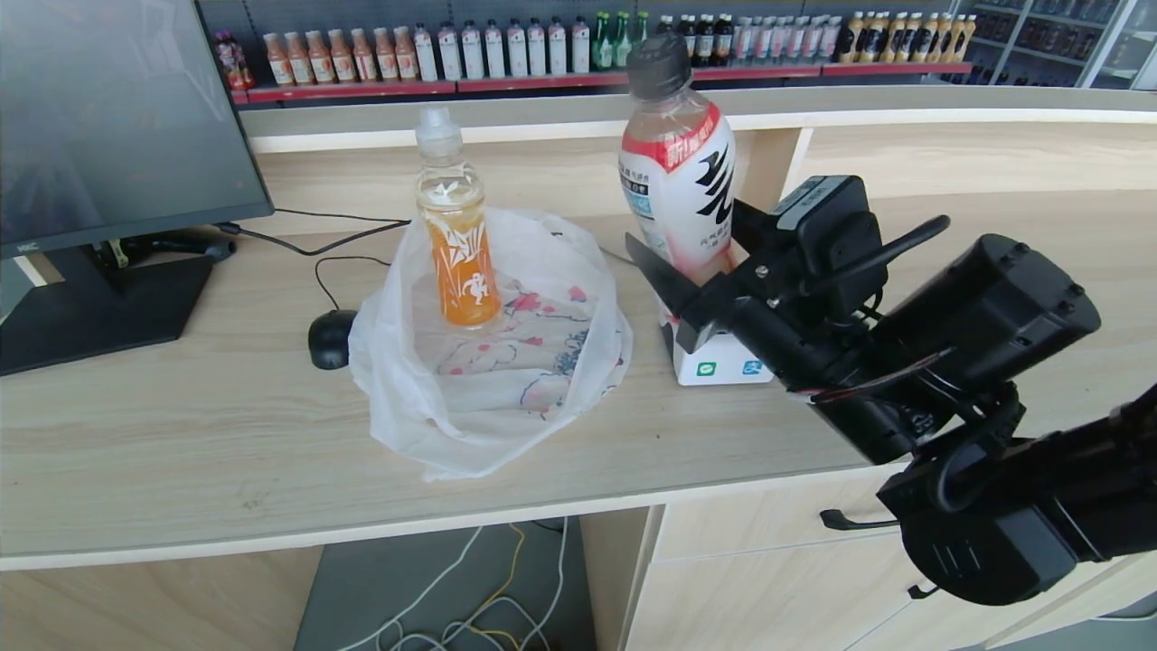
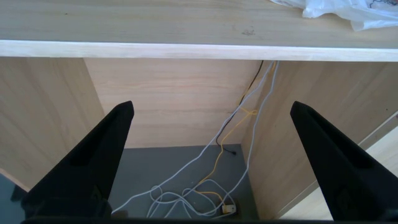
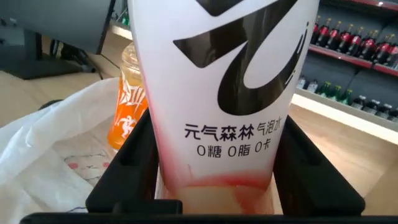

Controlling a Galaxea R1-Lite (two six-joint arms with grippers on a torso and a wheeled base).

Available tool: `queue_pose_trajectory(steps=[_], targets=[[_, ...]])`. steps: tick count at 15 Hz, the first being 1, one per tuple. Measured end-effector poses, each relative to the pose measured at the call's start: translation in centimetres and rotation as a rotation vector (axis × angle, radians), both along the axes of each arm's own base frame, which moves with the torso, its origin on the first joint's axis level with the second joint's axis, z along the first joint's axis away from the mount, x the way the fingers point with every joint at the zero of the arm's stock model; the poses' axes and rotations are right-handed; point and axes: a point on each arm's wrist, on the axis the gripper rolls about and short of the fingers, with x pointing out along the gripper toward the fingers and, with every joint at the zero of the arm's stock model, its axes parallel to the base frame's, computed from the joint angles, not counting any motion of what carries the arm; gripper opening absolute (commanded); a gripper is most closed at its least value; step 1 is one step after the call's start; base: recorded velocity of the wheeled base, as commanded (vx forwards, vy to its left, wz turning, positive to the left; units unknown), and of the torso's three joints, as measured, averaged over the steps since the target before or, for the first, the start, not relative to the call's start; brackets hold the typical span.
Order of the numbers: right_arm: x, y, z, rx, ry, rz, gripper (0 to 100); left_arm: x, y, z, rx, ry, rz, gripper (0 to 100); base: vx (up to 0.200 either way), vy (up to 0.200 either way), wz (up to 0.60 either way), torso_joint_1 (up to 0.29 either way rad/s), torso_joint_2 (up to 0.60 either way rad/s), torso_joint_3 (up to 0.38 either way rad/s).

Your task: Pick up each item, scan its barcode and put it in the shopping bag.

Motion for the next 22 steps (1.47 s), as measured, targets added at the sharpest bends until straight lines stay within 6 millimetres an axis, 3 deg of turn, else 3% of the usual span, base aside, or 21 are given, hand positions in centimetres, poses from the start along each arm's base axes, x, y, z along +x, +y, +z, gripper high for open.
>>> queue_pose_trajectory(steps=[5, 10, 16, 20, 22], targets=[[-2.4, 0.0, 0.1, 0.266, 0.197, 0.189, 0, 0.0, 0.0, 0.0, 0.001, 0.0, 0.0, 100, 0.0, 0.0, 0.0, 0.0, 0.0, 0.0], [-5.9, -4.2, -2.1, 0.323, 0.408, 0.209, 0, 0.0, 0.0, 0.0, 0.0, 0.0, 0.0, 100, 0.0, 0.0, 0.0, 0.0, 0.0, 0.0], [-7.7, -6.9, -0.8, 0.33, 0.307, 0.06, 0, 0.0, 0.0, 0.0, 0.002, 0.0, 0.0, 100, 0.0, 0.0, 0.0, 0.0, 0.0, 0.0], [-7.2, -7.7, 0.7, 0.377, 0.247, 0.026, 0, 0.0, 0.0, 0.0, 0.003, 0.0, 0.0, 100, 0.0, 0.0, 0.0, 0.0, 0.0, 0.0], [-6.8, -8.7, 0.2, 0.353, 0.25, -0.035, 0, 0.0, 0.0, 0.0, 0.003, 0.0, 0.0, 100, 0.0, 0.0, 0.0, 0.0, 0.0, 0.0]])
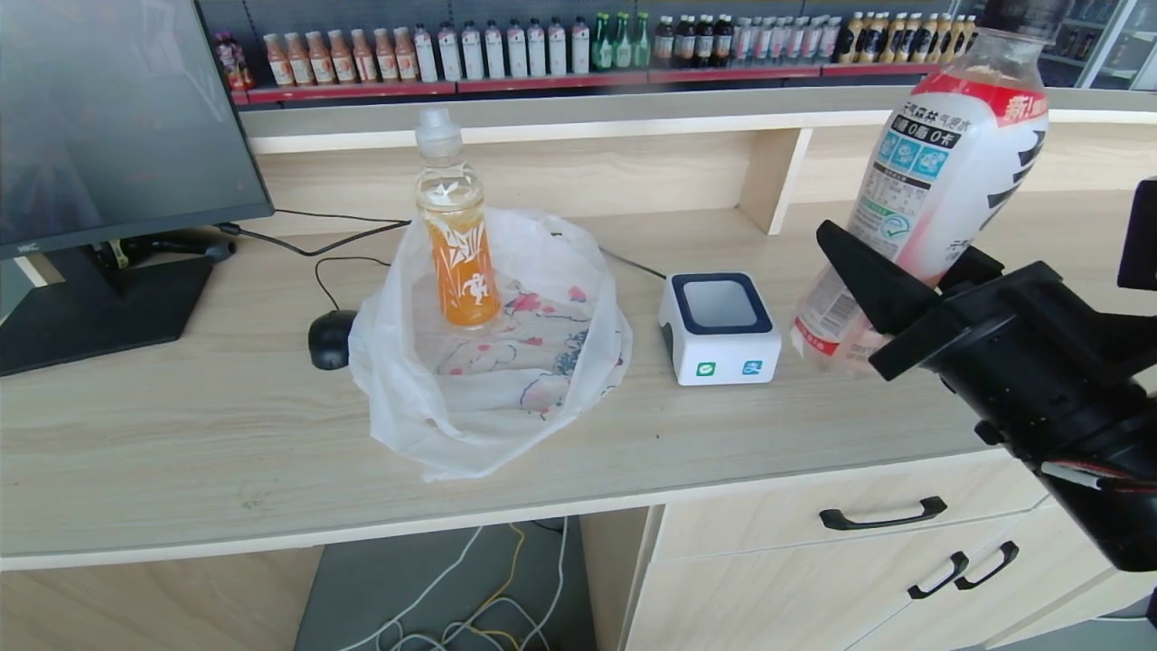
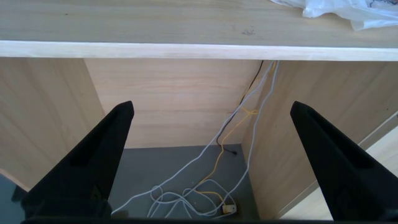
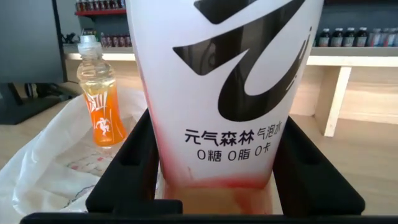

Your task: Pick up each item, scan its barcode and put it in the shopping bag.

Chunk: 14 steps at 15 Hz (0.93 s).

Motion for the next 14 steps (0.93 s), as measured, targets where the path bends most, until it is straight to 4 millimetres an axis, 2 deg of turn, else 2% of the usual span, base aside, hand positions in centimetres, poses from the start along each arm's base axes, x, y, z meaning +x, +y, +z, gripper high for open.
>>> queue_pose_trajectory(steps=[2, 5, 14], targets=[[0.4, -0.5, 0.2, -0.01, -0.012, -0.039, 0, 0.0, 0.0, 0.0, 0.003, 0.0, 0.0, 100, 0.0, 0.0, 0.0, 0.0, 0.0, 0.0], [1.2, -1.3, 1.4, 0.039, -0.042, -0.123, 0, 0.0, 0.0, 0.0, 0.01, 0.001, 0.0, 100, 0.0, 0.2, 0.0, 0.001, 0.0, 0.006], [0.5, -1.8, 0.8, 0.028, -0.021, -0.131, 0, 0.0, 0.0, 0.0, 0.011, 0.002, 0.0, 100, 0.0, 0.2, 0.0, 0.003, 0.0, 0.003]])
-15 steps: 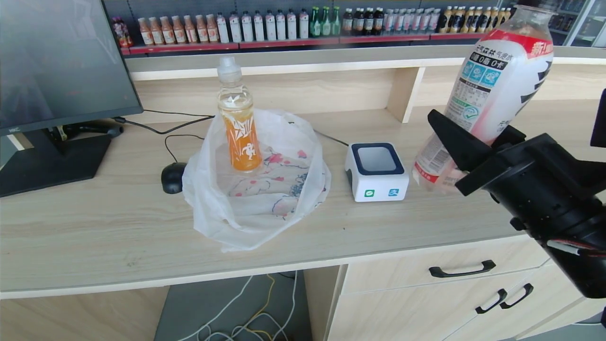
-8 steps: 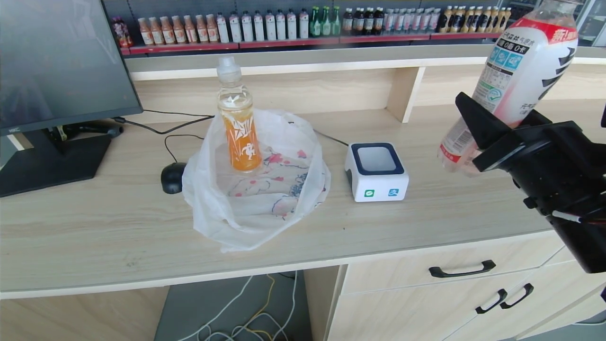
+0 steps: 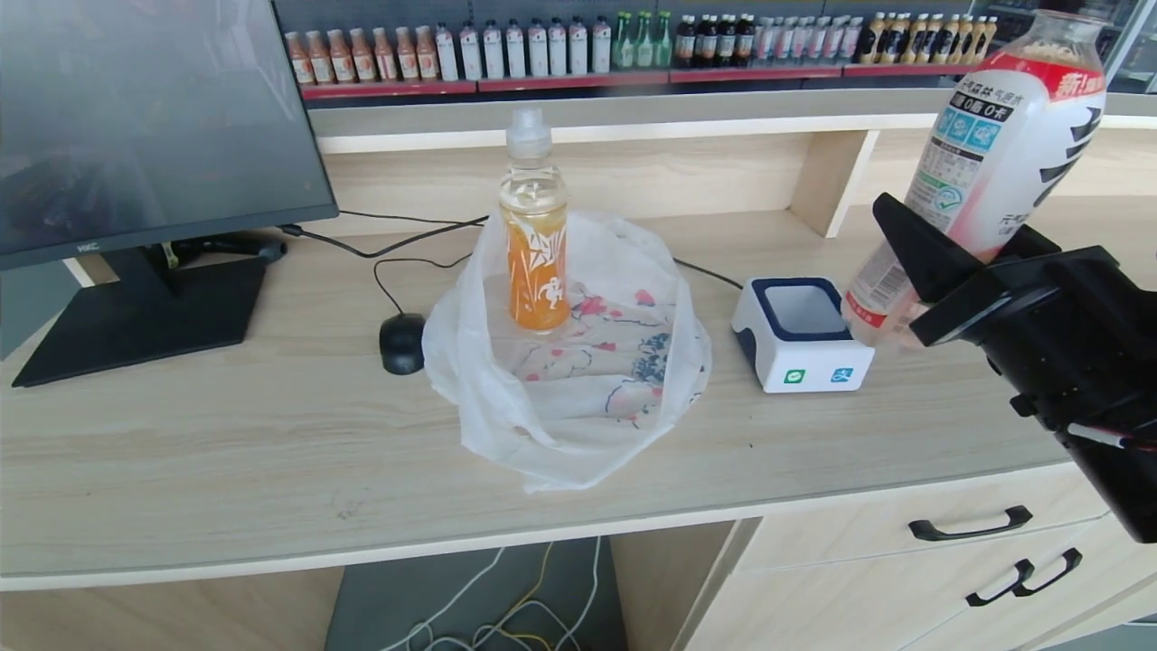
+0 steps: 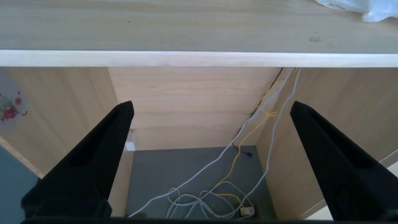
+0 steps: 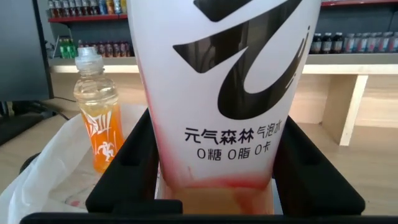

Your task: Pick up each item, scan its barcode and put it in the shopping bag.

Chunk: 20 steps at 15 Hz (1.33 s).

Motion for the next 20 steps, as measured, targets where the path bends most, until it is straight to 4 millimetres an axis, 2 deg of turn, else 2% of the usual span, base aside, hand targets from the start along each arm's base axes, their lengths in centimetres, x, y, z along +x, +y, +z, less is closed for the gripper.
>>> queue_pose_trajectory(steps=[1, 7, 11, 16, 20], targets=[[-0.2, -0.1, -0.1, -0.003, 0.005, 0.0, 0, 0.0, 0.0, 0.0, 0.0, 0.0, 0.0, 100, 0.0, 0.2, 0.0, 0.012, 0.01, 0.007], [-0.8, -0.4, -0.2, -0.003, 0.003, 0.003, 0, 0.0, 0.0, 0.0, -0.001, 0.0, 0.0, 100, 0.0, 0.0, 0.0, 0.0, 0.0, 0.0], [-0.1, 0.0, 0.0, -0.004, -0.003, 0.005, 0, 0.0, 0.0, 0.0, -0.001, 0.0, 0.0, 100, 0.0, 0.0, 0.0, 0.0, 0.0, 0.0], [2.3, 3.0, -0.5, -0.016, 0.013, 0.064, 0, 0.0, 0.0, 0.0, -0.001, 0.0, 0.0, 100, 0.0, 0.0, 0.0, 0.0, 0.0, 0.0], [4.5, 5.3, -1.9, -0.037, 0.05, 0.093, 0, 0.0, 0.0, 0.0, -0.001, 0.0, 0.0, 100, 0.0, 0.0, 0.0, 0.0, 0.0, 0.0]])
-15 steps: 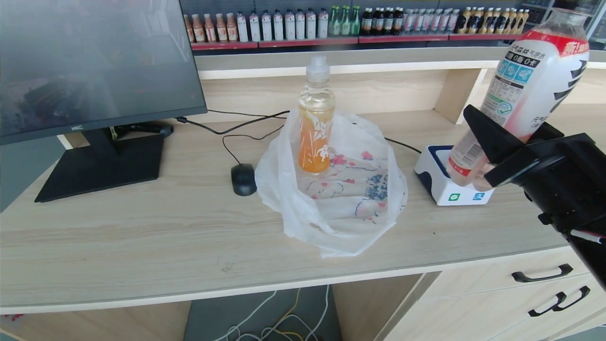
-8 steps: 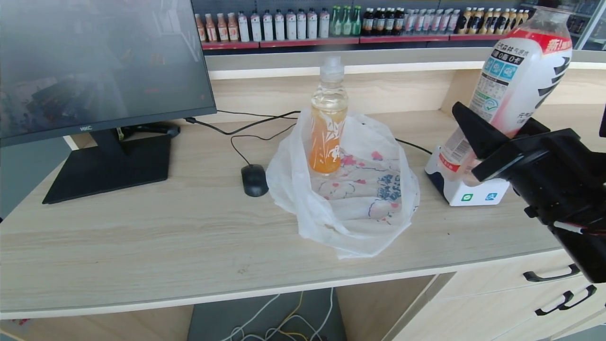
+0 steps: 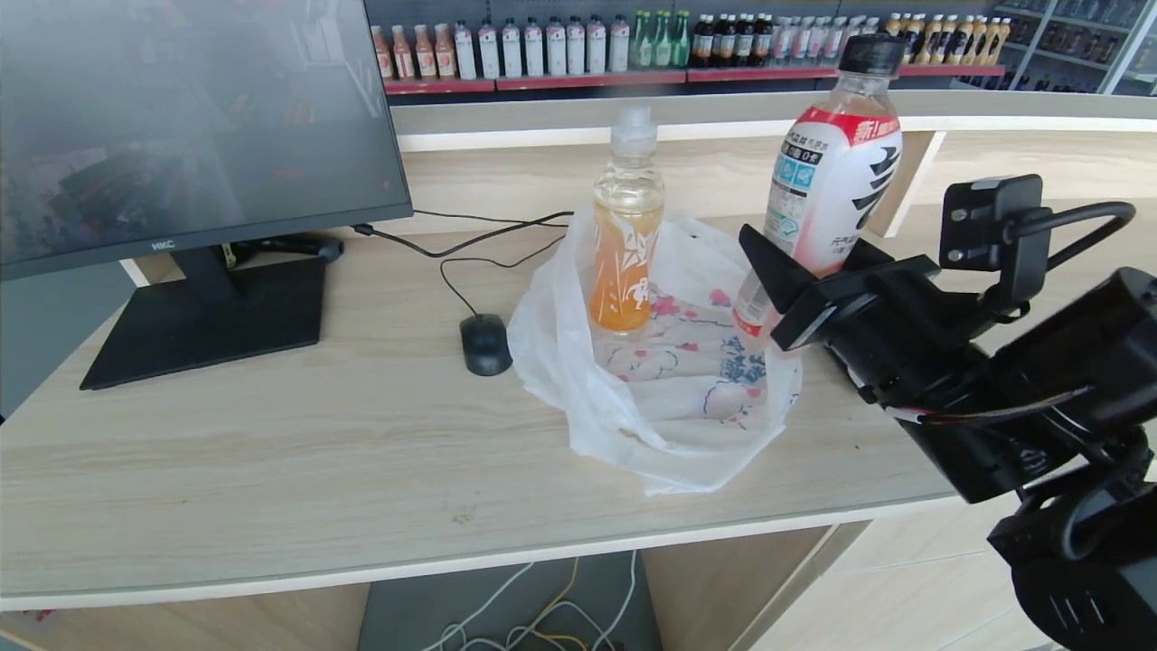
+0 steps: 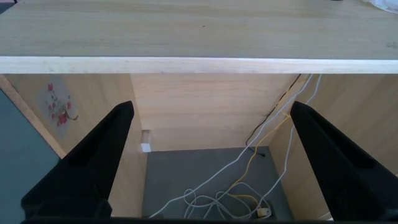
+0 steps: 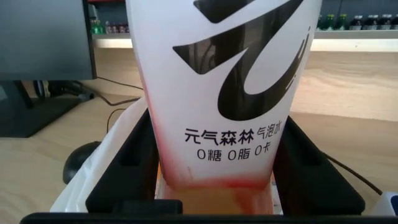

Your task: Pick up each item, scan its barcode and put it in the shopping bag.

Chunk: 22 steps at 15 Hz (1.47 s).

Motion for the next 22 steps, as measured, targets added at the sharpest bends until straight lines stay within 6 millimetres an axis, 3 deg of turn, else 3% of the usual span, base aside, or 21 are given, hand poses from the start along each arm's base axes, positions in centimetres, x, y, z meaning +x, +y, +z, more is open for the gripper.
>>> queue_pose_trajectory(steps=[9, 17, 22], targets=[[4.4, 2.3, -3.7, -0.047, 0.072, 0.004, 0, 0.0, 0.0, 0.0, 0.0, 0.0, 0.0, 100, 0.0, 0.0, 0.0, 0.0, 0.0, 0.0], [9.3, 1.2, -4.2, -0.021, 0.032, -0.066, 0, 0.0, 0.0, 0.0, 0.0, 0.0, 0.0, 100, 0.0, 0.0, 0.0, 0.0, 0.0, 0.0], [10.3, 1.3, -5.4, -0.025, 0.054, -0.072, 0, 0.0, 0.0, 0.0, 0.0, 0.0, 0.0, 100, 0.0, 0.0, 0.0, 0.0, 0.0, 0.0]])
